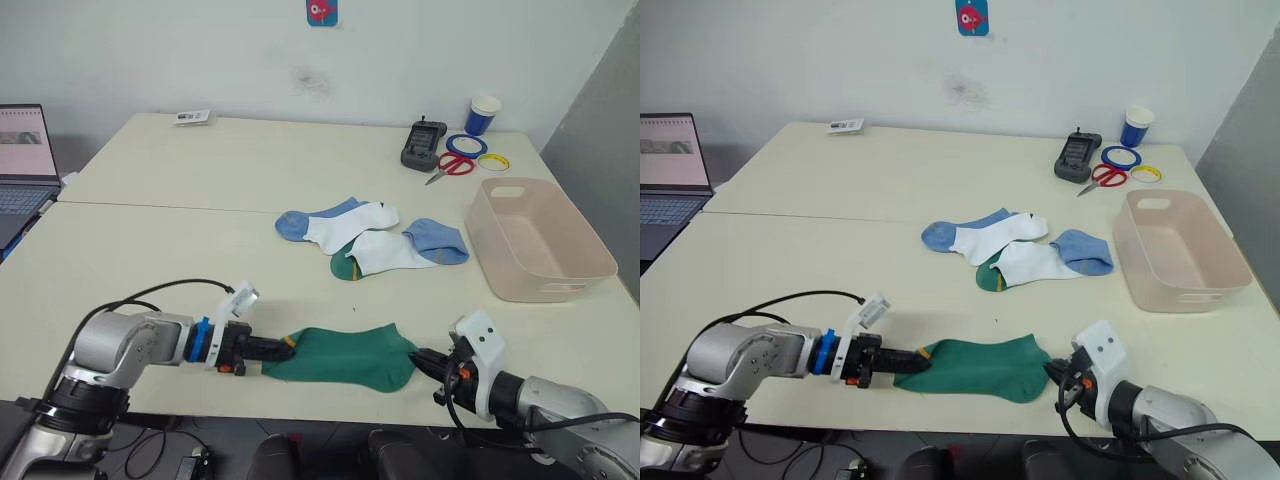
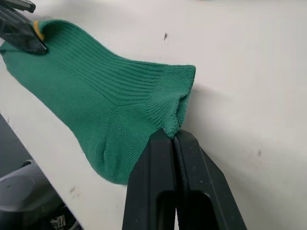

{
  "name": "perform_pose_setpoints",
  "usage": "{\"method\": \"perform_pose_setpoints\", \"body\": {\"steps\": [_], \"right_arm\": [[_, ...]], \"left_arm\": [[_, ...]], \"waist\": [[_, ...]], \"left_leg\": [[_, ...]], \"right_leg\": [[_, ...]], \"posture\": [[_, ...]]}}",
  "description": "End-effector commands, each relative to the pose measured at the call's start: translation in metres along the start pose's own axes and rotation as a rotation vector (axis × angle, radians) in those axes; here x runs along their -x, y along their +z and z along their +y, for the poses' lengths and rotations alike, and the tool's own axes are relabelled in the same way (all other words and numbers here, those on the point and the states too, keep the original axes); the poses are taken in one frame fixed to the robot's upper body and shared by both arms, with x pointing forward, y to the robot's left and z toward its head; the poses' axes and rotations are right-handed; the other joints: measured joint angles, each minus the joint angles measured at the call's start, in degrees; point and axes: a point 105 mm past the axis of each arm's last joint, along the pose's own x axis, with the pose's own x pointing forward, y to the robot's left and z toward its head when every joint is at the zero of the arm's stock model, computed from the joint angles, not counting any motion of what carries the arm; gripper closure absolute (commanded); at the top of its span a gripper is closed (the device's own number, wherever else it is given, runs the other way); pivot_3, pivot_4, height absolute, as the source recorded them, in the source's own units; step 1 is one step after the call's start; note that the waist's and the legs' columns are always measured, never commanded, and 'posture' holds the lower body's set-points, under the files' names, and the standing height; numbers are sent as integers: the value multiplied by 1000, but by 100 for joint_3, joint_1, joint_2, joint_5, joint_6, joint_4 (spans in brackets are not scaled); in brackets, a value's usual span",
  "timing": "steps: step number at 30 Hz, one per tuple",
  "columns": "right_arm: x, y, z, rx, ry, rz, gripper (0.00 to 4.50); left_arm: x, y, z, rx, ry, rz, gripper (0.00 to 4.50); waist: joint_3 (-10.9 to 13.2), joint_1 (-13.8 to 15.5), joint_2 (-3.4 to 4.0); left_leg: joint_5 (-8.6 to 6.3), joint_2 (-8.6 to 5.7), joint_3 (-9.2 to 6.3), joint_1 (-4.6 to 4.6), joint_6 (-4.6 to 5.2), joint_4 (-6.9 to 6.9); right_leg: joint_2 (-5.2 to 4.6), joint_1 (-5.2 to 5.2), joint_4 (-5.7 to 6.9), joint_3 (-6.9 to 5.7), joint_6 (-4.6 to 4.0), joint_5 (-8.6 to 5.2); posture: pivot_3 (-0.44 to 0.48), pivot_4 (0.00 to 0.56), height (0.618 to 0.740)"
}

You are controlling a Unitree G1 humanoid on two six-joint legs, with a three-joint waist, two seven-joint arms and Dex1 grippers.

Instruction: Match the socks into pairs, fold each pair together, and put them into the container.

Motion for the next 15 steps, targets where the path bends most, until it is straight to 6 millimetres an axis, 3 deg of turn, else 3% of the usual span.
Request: {"method": "perform_pose_setpoints", "body": {"steps": [1,5,9,13,15], "right_arm": [[-5,3,5,20,-23,-17,4488],[-13,-4,0,5,-71,8,4488],[-13,-5,-7,18,-109,8,4500],[-8,-3,-9,44,-103,8,3483],[-4,0,-11,41,-96,-10,2766]], "left_arm": [[-2,-1,-1,0,39,-25,4500],[-4,1,2,-31,74,-76,4500],[0,5,5,-89,124,-134,3490],[16,13,3,-152,146,-230,2276],[25,21,0,-219,161,-293,1633]], "waist": [[0,9,0],[-2,23,0],[-2,32,1],[-4,18,5],[-4,10,5]], "left_leg": [[0,-1,0,0,0,0],[0,-5,4,-1,0,0],[0,-7,6,-1,0,0],[0,-6,5,2,0,-2],[0,-3,6,3,0,-3]], "right_leg": [[0,0,-1,1,0,0],[-6,2,-7,4,0,-1],[-10,2,-8,5,0,-1],[-8,2,-7,5,0,-1],[-6,2,-6,5,-1,-1]], "posture": [[0,150,725],[0,150,725],[0,150,725],[0,150,725],[0,150,725]]}}
